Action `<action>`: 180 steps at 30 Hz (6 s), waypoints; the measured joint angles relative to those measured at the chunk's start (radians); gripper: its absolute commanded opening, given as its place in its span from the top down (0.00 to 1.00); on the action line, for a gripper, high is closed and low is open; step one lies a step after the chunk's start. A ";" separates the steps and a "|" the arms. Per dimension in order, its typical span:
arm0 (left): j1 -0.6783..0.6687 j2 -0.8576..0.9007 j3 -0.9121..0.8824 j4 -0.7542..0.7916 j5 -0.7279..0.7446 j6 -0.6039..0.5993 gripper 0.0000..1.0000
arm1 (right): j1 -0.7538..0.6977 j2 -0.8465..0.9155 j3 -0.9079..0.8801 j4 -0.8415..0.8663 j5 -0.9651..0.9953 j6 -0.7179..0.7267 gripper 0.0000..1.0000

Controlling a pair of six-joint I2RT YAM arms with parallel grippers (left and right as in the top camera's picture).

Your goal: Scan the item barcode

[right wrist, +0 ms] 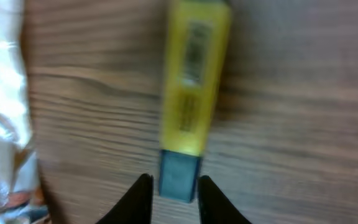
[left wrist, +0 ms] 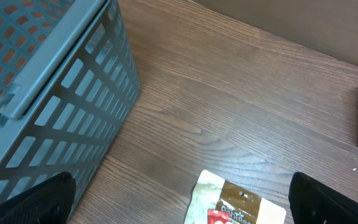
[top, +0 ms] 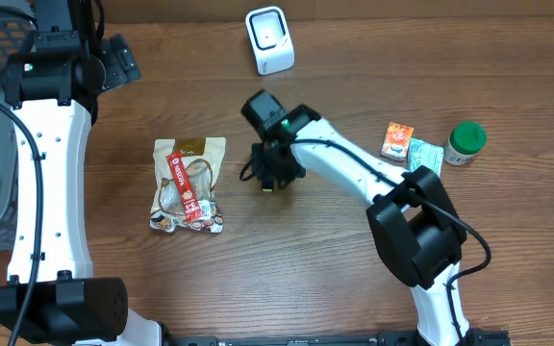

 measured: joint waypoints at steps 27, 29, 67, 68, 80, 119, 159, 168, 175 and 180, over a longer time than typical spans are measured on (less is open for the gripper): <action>0.000 0.000 0.000 0.000 0.000 0.000 0.00 | -0.029 0.011 -0.091 0.126 -0.095 0.079 0.76; 0.000 0.000 0.000 0.000 0.000 0.000 0.00 | -0.029 0.011 -0.114 0.138 -0.109 0.080 0.87; 0.000 0.000 0.000 0.000 0.000 0.000 0.00 | 0.104 -0.004 -0.085 0.009 0.320 -0.001 0.80; 0.000 0.000 0.000 0.000 0.000 0.000 0.00 | 0.104 -0.004 -0.086 0.010 0.321 0.000 0.80; 0.000 0.000 0.000 0.000 0.000 0.000 0.00 | 0.103 -0.004 -0.087 0.011 0.324 0.000 0.80; 0.000 0.000 0.000 0.000 0.000 0.000 0.00 | 0.198 0.002 -0.093 0.113 0.383 0.002 0.74; 0.000 0.000 0.000 0.000 0.000 0.000 0.00 | 0.199 0.005 -0.092 0.127 0.414 -0.074 0.75; 0.000 0.000 0.000 0.000 0.000 0.000 0.00 | 0.199 0.029 -0.093 0.129 0.422 -0.093 0.61; 0.000 0.000 0.000 0.000 0.000 0.000 0.00 | 0.199 0.029 -0.093 0.126 0.426 -0.102 0.77; 0.000 0.000 0.000 0.000 0.000 0.000 0.00 | 0.199 0.029 -0.093 0.129 0.419 -0.103 0.69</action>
